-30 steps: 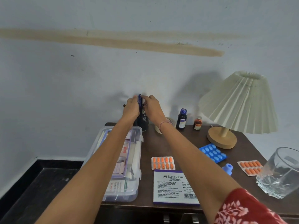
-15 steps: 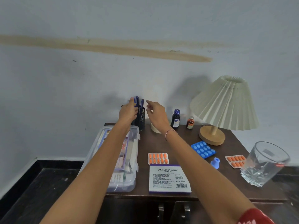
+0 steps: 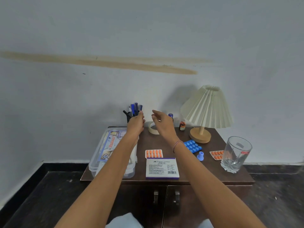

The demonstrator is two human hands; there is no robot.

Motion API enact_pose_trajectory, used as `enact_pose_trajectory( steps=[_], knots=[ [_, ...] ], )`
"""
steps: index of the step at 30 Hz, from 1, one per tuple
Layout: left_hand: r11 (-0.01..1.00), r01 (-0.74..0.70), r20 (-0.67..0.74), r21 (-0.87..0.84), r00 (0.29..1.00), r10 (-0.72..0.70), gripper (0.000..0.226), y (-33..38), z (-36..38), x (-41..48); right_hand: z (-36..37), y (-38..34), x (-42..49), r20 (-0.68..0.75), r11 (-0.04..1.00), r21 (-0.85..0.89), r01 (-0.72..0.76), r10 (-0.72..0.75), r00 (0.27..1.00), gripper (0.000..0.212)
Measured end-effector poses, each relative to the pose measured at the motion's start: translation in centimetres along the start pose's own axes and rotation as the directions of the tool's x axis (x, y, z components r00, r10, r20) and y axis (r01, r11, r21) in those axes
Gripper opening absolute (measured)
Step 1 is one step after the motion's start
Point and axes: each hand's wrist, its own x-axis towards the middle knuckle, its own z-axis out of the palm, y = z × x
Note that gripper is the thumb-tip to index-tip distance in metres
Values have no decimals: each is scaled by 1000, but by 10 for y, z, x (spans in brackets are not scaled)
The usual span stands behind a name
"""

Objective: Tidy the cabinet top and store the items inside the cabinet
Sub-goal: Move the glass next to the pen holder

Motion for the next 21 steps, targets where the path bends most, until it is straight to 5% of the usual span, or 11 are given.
enact_pose_trajectory(
  steps=[21],
  knots=[
    [997, 41, 183, 62, 982, -51, 43, -17, 94, -105, -121, 19, -100, -158, 992, -117, -38, 19, 987, 33]
  ],
)
